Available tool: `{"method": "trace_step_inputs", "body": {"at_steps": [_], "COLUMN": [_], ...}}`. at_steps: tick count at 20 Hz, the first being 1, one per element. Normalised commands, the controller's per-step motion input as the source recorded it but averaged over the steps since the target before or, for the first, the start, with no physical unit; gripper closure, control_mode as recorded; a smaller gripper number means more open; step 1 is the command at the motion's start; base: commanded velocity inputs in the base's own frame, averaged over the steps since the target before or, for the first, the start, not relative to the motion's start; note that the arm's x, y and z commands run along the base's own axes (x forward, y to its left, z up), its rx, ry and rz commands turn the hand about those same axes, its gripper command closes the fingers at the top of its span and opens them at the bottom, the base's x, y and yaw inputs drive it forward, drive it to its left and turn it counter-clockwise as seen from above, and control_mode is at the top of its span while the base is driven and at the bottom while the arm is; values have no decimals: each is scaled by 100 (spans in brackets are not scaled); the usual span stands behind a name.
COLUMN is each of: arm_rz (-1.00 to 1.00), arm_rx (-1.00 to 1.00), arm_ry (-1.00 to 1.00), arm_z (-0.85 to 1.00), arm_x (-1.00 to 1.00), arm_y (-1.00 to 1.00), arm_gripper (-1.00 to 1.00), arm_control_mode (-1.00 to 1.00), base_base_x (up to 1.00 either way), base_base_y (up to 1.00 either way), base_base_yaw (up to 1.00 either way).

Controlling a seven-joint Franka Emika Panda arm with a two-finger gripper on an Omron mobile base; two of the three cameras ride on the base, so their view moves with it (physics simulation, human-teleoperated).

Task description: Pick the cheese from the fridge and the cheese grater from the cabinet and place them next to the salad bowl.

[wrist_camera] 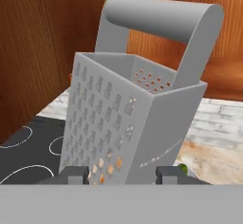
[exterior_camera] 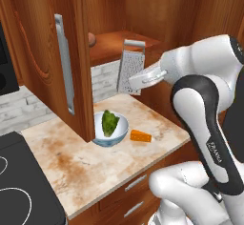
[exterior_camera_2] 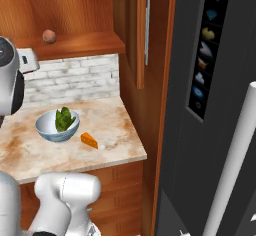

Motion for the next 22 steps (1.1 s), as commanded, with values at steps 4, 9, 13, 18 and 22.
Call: {"method": "trace_step_inputs", "body": {"at_steps": [4, 9, 13, 18, 22], "arm_rz": [0, 0, 0, -1, -1], "arm_rx": [0, -11, -25, -18, -11], "arm_ry": [-1, 17, 34, 19, -4], "arm_z": [-45, -61, -62, -27, -49], "arm_x": [-79, -15, 5, 24, 8], "arm_y": [-35, -9, 4, 16, 10], "arm_gripper": [100, 100, 100, 100, 100], "arm_control_mode": [-100, -100, -100, -100, -100], "base_base_x": [0, 0, 0, 0, 0], "base_base_y": [0, 0, 0, 0, 0], "base_base_yaw": [0, 0, 0, 0, 0]}}
